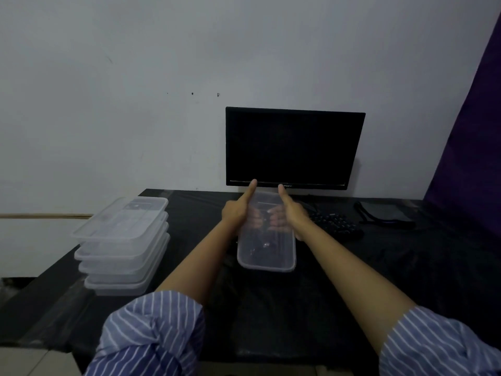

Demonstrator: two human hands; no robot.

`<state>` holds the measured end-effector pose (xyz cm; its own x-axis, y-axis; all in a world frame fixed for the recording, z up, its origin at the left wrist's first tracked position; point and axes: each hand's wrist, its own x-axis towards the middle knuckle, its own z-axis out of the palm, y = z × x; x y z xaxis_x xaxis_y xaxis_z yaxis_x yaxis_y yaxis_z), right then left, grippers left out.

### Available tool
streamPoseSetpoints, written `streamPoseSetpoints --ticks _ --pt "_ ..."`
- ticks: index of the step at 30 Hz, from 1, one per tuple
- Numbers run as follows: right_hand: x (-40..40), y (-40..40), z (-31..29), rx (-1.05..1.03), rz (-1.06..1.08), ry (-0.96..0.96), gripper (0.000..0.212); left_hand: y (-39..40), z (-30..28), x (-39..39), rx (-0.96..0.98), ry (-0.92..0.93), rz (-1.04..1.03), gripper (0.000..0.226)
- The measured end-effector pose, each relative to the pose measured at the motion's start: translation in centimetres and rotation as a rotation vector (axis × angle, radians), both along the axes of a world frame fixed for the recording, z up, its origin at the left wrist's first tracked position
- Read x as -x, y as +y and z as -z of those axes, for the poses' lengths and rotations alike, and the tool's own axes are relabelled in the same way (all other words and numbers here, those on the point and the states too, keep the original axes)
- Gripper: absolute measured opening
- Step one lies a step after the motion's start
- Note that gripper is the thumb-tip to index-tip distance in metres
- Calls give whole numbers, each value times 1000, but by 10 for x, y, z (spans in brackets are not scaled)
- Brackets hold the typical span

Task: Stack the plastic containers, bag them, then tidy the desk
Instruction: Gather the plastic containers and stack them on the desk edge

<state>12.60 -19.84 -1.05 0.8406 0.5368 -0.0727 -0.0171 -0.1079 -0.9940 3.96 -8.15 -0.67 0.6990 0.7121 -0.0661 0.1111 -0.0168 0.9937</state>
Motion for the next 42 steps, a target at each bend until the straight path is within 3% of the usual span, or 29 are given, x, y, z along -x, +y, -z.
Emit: streamPoseSetpoints --ticks 5,11,14,16,18,21,27,31,35,37,40,42 --pt "4 0 3 21 9 -67 66 1 6 0 -12 5 -45 67" --pt "2 1 6 103 -21 -110 73 24 26 -13 121 37 137 95" --pt "4 5 6 137 -13 -112 81 8 7 0 69 40 127 84" --pt "7 7 6 161 8 -89 88 2 0 5 -40 58 101 64" --pt "8 9 7 156 12 -88 86 1 1 5 -100 88 96 49" --pt "9 9 10 164 8 -102 83 1 5 5 -103 102 78 44" --pt "14 9 0 152 -82 30 94 9 -8 9 -150 112 -2 61" --pt "18 8 1 289 -48 -102 98 22 -21 13 -83 74 -91 74" --pt "25 11 1 366 24 -186 97 23 -24 15 -209 121 -77 73" --pt "29 12 -1 395 13 -188 96 27 -20 17 -126 99 -57 82" --pt "27 13 -6 392 -11 -174 94 35 -17 20 171 -5 36 97" --pt "25 18 -12 342 -10 -136 88 24 -32 35 264 -87 143 75"
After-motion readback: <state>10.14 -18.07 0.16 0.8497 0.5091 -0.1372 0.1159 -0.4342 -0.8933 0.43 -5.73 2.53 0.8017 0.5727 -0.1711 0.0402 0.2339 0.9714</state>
